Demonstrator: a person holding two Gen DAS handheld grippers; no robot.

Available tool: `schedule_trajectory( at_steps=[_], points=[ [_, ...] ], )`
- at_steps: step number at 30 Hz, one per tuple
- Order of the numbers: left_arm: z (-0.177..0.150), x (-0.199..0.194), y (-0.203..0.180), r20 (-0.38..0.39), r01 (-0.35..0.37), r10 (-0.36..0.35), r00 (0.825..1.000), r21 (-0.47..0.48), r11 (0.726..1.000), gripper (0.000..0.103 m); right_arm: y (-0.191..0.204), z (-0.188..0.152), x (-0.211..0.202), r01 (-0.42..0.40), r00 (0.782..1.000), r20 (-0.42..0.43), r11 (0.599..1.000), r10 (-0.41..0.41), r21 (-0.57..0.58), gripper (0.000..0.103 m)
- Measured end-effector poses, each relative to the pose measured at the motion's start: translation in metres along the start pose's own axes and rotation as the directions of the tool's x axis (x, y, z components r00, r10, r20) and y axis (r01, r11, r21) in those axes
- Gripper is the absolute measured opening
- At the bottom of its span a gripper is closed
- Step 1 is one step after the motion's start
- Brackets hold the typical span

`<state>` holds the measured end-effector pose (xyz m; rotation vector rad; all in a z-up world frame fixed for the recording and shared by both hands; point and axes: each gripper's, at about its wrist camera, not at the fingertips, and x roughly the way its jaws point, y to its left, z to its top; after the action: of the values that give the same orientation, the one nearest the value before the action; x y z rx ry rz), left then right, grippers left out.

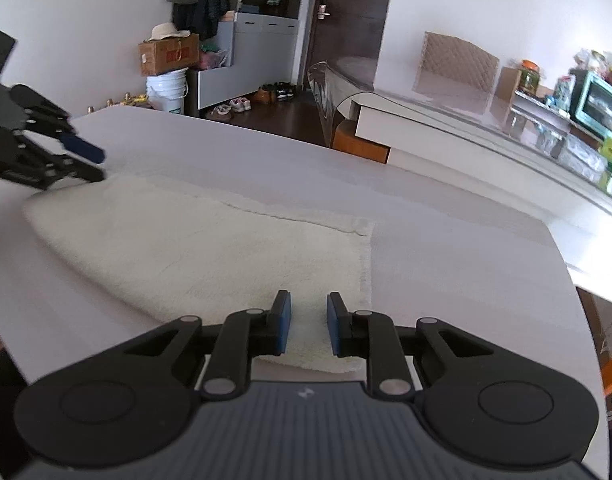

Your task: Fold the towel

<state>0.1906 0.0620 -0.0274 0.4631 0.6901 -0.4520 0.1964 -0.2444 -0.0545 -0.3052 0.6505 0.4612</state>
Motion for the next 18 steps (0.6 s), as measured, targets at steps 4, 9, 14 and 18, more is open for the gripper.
schedule_trajectory(
  at_steps=[4, 9, 14, 18],
  points=[
    [-0.008, -0.019, -0.019, -0.015, 0.024, -0.024, 1.000, -0.006, 1.000, 0.029, -0.003, 0.014, 0.021, 0.001, 1.000, 0.004, 0.998, -0.001, -0.067, 0.022],
    [-0.015, -0.040, -0.049, -0.020, 0.070, -0.070, 0.997, -0.021, 0.997, 0.029, -0.002, 0.027, 0.041, -0.004, 1.000, 0.017, 0.991, 0.007, -0.136, 0.022],
    [-0.015, -0.050, -0.073, -0.018, 0.110, -0.110, 0.994, 0.001, 0.994, 0.031, 0.003, 0.033, 0.045, -0.005, 0.999, 0.036, 0.984, 0.012, -0.178, 0.022],
    [-0.015, -0.056, -0.062, 0.005, 0.080, -0.080, 0.997, -0.044, 0.996, 0.037, 0.009, 0.026, 0.017, -0.016, 0.997, 0.075, 0.990, 0.027, -0.143, 0.023]
  ],
)
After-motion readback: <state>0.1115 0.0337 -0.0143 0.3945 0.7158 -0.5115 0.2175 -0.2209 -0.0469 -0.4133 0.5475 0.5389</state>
